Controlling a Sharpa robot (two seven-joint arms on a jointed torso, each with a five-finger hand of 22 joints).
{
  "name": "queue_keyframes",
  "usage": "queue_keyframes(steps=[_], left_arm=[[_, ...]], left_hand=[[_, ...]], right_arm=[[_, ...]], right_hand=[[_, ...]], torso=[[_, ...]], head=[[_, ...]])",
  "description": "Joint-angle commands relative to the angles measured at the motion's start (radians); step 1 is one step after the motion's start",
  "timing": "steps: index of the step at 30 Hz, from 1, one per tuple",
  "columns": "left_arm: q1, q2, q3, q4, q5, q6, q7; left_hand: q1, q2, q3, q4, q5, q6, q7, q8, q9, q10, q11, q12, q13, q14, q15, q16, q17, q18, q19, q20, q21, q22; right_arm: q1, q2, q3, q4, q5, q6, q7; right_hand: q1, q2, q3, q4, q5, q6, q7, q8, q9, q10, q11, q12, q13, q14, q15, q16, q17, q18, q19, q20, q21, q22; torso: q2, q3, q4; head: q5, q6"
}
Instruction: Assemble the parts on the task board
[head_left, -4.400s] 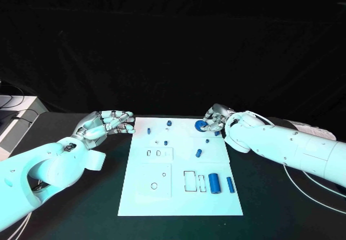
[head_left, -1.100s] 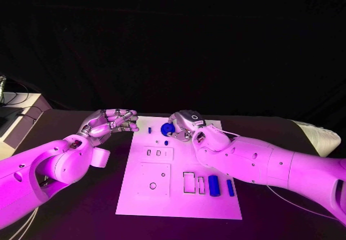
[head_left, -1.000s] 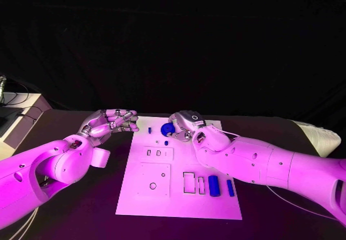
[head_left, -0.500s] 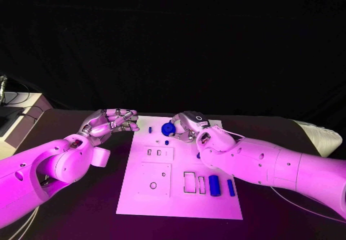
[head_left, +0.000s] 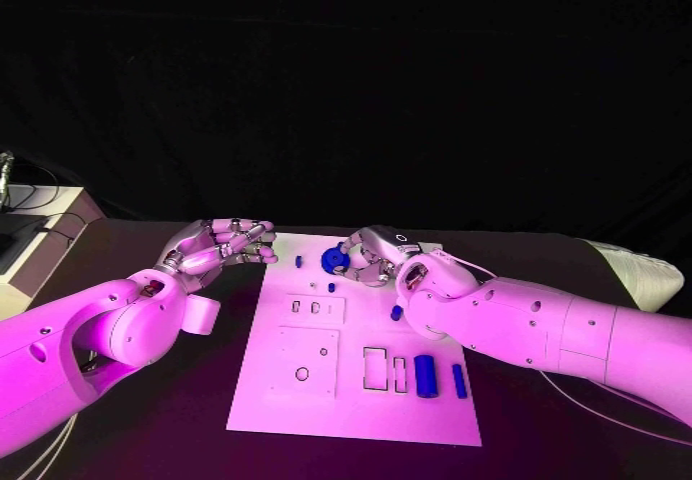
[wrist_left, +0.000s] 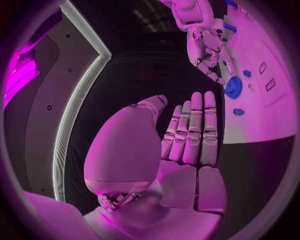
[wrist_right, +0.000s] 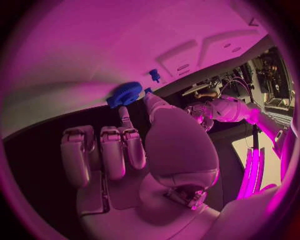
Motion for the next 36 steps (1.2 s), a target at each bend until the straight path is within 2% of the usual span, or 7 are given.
queue_keyframes(steps=[1, 10, 18, 22, 26, 29, 36], left_arm=[[0.000, 0.002, 0.001, 0.001, -0.001, 0.014, 0.004], [0.000, 0.002, 0.001, 0.000, -0.001, 0.013, 0.003], [0.000, 0.002, 0.001, -0.001, -0.001, 0.013, 0.003], [0.000, 0.002, 0.001, -0.002, -0.001, 0.013, 0.003], [0.000, 0.001, 0.001, -0.004, -0.001, 0.013, 0.004], [0.000, 0.000, 0.001, -0.004, -0.001, 0.013, 0.004], [-0.001, 0.000, 0.001, -0.009, -0.001, 0.013, 0.005]], left_hand=[[-0.007, -0.005, 0.006, 0.000, -0.003, 0.003, 0.001, -0.005, -0.001, 0.000, 0.005, -0.006, 0.000, -0.007, -0.002, 0.005, 0.001, 0.002, -0.006, -0.001, 0.005, 0.001], [-0.007, -0.004, 0.007, 0.000, -0.003, 0.003, 0.002, -0.005, -0.001, 0.000, 0.005, -0.006, 0.000, -0.007, -0.002, 0.006, 0.002, 0.002, -0.007, -0.001, 0.005, 0.001], [-0.007, -0.004, 0.007, 0.000, -0.003, 0.003, 0.002, -0.005, -0.001, 0.000, 0.005, -0.006, 0.000, -0.007, -0.002, 0.006, 0.002, 0.002, -0.007, -0.001, 0.005, 0.001], [-0.007, -0.004, 0.007, 0.000, -0.003, 0.003, 0.002, -0.005, -0.001, 0.000, 0.005, -0.006, 0.000, -0.007, -0.002, 0.006, 0.002, 0.002, -0.007, -0.001, 0.005, 0.001], [-0.007, -0.004, 0.007, 0.000, -0.003, 0.003, 0.002, -0.005, -0.001, 0.000, 0.005, -0.006, 0.000, -0.007, -0.002, 0.006, 0.002, 0.002, -0.007, -0.001, 0.005, 0.001], [-0.007, -0.004, 0.007, 0.000, -0.003, 0.003, 0.002, -0.005, -0.001, 0.000, 0.005, -0.006, 0.000, -0.007, -0.002, 0.006, 0.002, 0.002, -0.007, -0.001, 0.005, 0.001], [-0.008, -0.004, 0.008, 0.000, -0.002, 0.003, 0.002, -0.006, -0.001, 0.000, 0.005, -0.006, 0.000, -0.008, -0.002, 0.006, 0.004, 0.002, -0.007, -0.001, 0.006, 0.002]], right_arm=[[-0.002, 0.008, -0.001, -0.003, 0.076, 0.066, 0.028], [-0.001, 0.026, -0.001, -0.028, 0.096, 0.099, 0.007], [-0.001, 0.028, -0.001, -0.031, 0.093, 0.126, -0.003], [-0.001, 0.020, -0.001, -0.027, 0.078, 0.093, -0.004], [-0.001, 0.005, -0.001, -0.015, 0.057, 0.019, 0.006], [0.000, -0.006, 0.000, -0.004, 0.050, -0.015, 0.018], [0.011, -0.048, 0.010, 0.048, 0.077, -0.074, 0.054]], right_hand=[[-0.041, 0.008, 0.006, 0.000, 0.010, -0.011, 0.001, -0.010, -0.006, 0.104, -0.001, 0.002, 0.263, 0.097, 0.002, 0.004, 0.230, -0.010, 0.099, 0.002, 0.004, 0.250], [-0.078, 0.009, 0.008, 0.001, 0.010, -0.024, 0.005, -0.020, -0.014, 0.104, 0.002, 0.002, 0.263, 0.097, 0.006, 0.004, 0.232, -0.011, 0.100, 0.005, 0.005, 0.250], [-0.090, 0.011, 0.009, 0.000, 0.009, -0.020, 0.005, -0.020, -0.015, 0.104, 0.003, 0.002, 0.263, 0.097, 0.006, 0.005, 0.233, -0.011, 0.100, 0.006, 0.006, 0.252], [-0.092, 0.010, 0.009, 0.000, 0.008, -0.019, 0.005, -0.019, -0.015, 0.104, 0.003, 0.002, 0.263, 0.097, 0.006, 0.005, 0.233, -0.011, 0.100, 0.006, 0.006, 0.252], [-0.085, 0.002, 0.013, -0.005, 0.008, -0.010, 0.005, -0.015, -0.015, 0.104, 0.003, 0.002, 0.263, 0.098, 0.006, 0.005, 0.234, -0.011, 0.101, 0.006, 0.008, 0.253], [-0.076, -0.004, 0.017, -0.008, 0.007, -0.007, 0.005, -0.015, -0.016, 0.104, 0.003, 0.002, 0.263, 0.098, 0.006, 0.005, 0.235, -0.012, 0.102, 0.006, 0.009, 0.255], [-0.069, -0.008, 0.019, -0.009, 0.007, -0.005, 0.005, -0.015, -0.017, 0.104, 0.003, 0.002, 0.263, 0.098, 0.006, 0.005, 0.237, -0.013, 0.104, 0.006, 0.013, 0.259]], torso=[[-0.001, -0.0015, 0.0013], [0.000, -0.0018, 0.0001], [-0.001, -0.0012, 0.0009], [0.000, -0.0006, 0.0003], [-0.001, 0.0000, -0.0002], [-0.001, 0.0003, -0.0009], [-0.002, 0.0009, -0.0006]], head=[[-0.001, -0.001], [-0.001, -0.001], [0.000, -0.003], [0.001, -0.001], [0.002, -0.001], [0.002, 0.000], [0.000, 0.003]])
